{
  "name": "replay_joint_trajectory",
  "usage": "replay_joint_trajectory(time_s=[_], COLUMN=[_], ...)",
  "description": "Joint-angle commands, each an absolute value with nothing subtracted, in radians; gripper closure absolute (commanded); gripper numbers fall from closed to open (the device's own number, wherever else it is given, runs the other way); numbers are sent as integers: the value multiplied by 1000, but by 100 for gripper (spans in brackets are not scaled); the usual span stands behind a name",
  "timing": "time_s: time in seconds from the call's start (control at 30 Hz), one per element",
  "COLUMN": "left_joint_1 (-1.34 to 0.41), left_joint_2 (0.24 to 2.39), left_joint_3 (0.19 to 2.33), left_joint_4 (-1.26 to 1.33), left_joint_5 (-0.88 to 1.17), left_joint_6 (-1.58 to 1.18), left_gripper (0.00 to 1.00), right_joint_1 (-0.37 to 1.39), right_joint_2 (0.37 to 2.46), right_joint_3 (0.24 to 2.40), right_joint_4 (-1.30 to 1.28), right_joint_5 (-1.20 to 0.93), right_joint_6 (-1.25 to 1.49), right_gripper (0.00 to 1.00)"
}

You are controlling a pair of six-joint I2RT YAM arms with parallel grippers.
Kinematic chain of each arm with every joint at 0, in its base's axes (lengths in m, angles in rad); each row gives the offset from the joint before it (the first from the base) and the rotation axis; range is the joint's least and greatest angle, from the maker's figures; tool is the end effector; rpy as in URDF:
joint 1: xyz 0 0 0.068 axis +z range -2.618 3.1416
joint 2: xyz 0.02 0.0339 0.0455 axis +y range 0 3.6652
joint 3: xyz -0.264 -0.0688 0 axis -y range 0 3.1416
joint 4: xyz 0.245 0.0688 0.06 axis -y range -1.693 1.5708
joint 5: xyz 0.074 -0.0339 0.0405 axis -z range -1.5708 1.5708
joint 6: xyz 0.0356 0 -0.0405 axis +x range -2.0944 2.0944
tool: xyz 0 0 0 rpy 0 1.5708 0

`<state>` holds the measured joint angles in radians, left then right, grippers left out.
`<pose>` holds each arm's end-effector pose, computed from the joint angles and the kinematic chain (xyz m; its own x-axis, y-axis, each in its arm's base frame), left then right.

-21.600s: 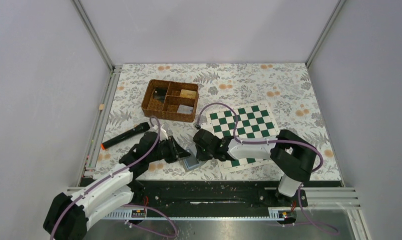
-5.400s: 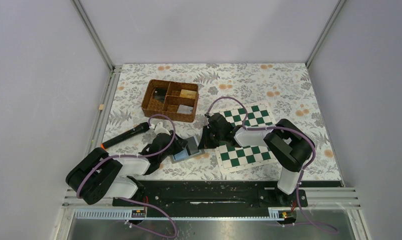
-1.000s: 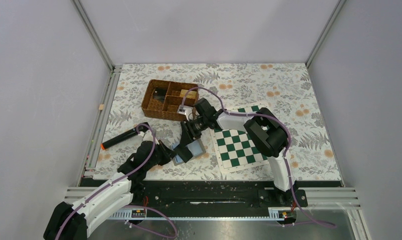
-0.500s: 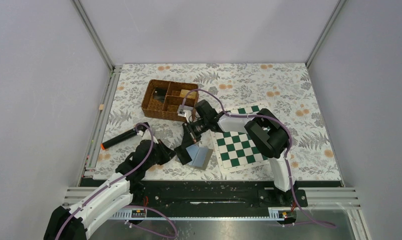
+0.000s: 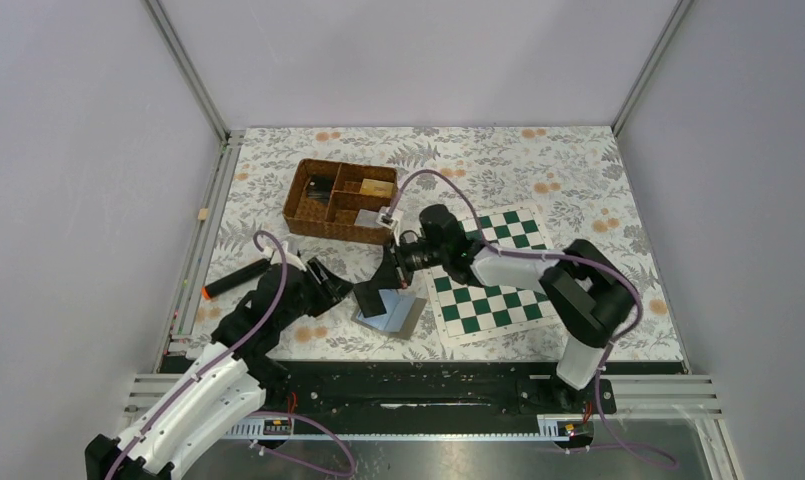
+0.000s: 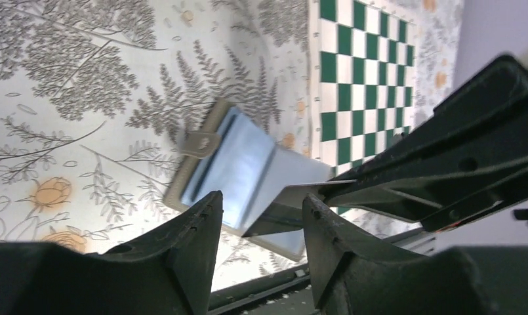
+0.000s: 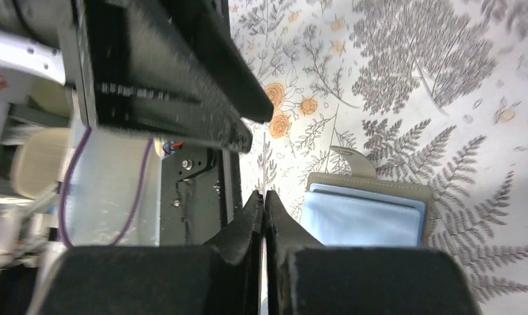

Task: Take the credit cards out of the card holder
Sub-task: Remove the credit card from the card holder, then place the credit card in the storage box.

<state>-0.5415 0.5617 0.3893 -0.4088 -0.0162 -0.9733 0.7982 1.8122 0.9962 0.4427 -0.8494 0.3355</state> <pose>0.1201 -0.0716 0.2110 -0.6812 -0.5549 -0.4776 -0.1056 0.7199 -0.6860 0.2499 0.2947 0.1969 -0.5567 -0.2597 -0.7891 -0.8236 0.0485 0.5651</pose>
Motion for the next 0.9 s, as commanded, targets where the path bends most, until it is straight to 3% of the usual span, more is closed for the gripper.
replay_joint_trajectory(time_s=[0.0,0.17,0.3,0.4,0.47,0.87], left_joint_1=[-534,-535,-535,-535,-535,-535], left_joint_2=[552,545,508,513,536,566], left_joint_3=[523,624,665,691,699,562], left_joint_4=[-476,-539,-538,-547,-551,-325], left_joint_5=[47,125,159,167,189,293], left_joint_6=[-999,-1036,-1077,-1066,-1059,-1165], left_gripper=[51,46,41,38,38,38], right_joint_1=[824,879,996,1047,1089,1260], right_joint_2=[1633,1434,1337,1327,1327,1373], right_joint_3=[852,704,622,535,514,476], right_joint_4=[736,828,806,993,1061,1178], right_joint_5=[-721,-531,-212,-116,-46,101], right_joint_6=[118,-147,-540,-763,-875,-1126], right_gripper=[100,99,91,100,100,100])
